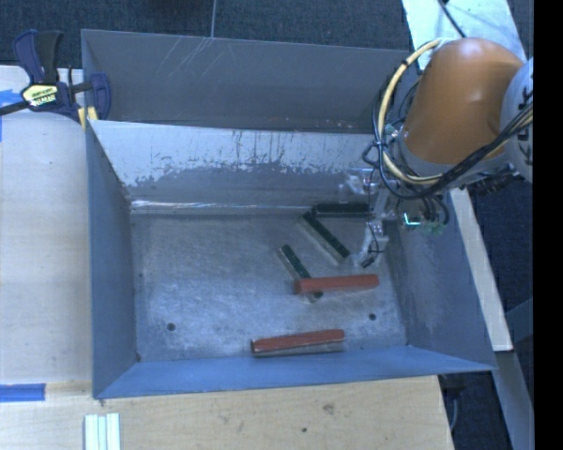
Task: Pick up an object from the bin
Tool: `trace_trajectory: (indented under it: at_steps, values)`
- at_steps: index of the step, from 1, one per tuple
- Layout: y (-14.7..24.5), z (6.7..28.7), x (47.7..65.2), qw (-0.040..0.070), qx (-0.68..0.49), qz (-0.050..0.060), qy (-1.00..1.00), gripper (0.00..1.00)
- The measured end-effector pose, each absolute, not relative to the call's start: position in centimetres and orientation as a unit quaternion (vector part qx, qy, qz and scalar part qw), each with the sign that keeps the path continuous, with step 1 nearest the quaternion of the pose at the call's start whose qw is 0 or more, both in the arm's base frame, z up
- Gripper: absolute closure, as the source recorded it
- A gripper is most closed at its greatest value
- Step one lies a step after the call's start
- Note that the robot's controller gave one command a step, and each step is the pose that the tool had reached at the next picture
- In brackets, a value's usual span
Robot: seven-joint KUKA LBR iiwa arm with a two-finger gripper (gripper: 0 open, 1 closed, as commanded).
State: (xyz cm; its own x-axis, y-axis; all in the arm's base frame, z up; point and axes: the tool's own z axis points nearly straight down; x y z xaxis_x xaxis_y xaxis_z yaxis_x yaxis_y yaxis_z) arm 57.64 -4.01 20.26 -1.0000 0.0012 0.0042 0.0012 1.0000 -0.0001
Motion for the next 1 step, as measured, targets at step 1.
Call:
trace_trajectory:
  at_steps: [1]
  values:
    - [-3.48, 7.00, 57.09, 0.003, 0.037, 0.001, -0.999, 0.00]
